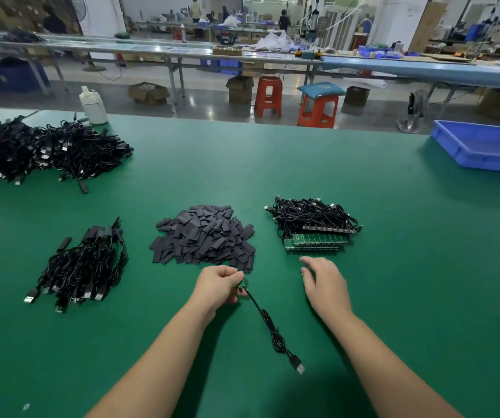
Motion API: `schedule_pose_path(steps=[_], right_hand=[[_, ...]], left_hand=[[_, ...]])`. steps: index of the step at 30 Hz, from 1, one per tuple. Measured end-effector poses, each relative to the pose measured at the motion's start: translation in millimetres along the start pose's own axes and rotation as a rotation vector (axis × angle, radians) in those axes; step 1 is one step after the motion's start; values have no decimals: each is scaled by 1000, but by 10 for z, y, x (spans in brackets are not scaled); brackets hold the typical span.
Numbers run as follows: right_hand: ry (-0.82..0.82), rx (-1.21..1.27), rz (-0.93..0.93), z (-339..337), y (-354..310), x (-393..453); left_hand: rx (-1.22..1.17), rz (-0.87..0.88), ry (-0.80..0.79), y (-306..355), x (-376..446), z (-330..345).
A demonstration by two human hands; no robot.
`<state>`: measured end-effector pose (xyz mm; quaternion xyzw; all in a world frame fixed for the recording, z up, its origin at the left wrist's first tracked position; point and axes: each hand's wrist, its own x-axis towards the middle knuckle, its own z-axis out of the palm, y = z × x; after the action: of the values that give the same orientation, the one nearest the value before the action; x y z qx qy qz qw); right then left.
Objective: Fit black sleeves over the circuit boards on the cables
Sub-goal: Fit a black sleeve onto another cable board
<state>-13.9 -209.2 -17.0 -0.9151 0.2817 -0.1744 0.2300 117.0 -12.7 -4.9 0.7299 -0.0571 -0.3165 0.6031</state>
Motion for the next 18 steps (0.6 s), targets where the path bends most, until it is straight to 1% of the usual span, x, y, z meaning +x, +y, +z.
schedule_pose_path(steps=[1,3,5,6,7,9,14,16,18], right_hand=[[-23,72,-19,32,-81,-53],[-196,273,-1,149,-268,-146],[-346,562,109,286,-438,-211],[-379,697,175,341,-503,-234],[-384,781,217,391,-546,-252],[-360,809,226,455,-576,-289],[-349,695,172,538,-512,-270],[-345,661,171,560,-461,-227],[-343,648,190,571,-405,-198]], left_hand=[[-20,8,-22,6,-9,39],[-76,16,-52,27,-32,124],[-91,48,-49,36,-41,206],[-69,79,-34,35,-39,234],[-41,108,-13,29,-33,253],[9,138,27,18,-15,257],[95,120,69,-12,63,167],[193,126,104,-2,106,127],[362,182,214,31,181,49]])
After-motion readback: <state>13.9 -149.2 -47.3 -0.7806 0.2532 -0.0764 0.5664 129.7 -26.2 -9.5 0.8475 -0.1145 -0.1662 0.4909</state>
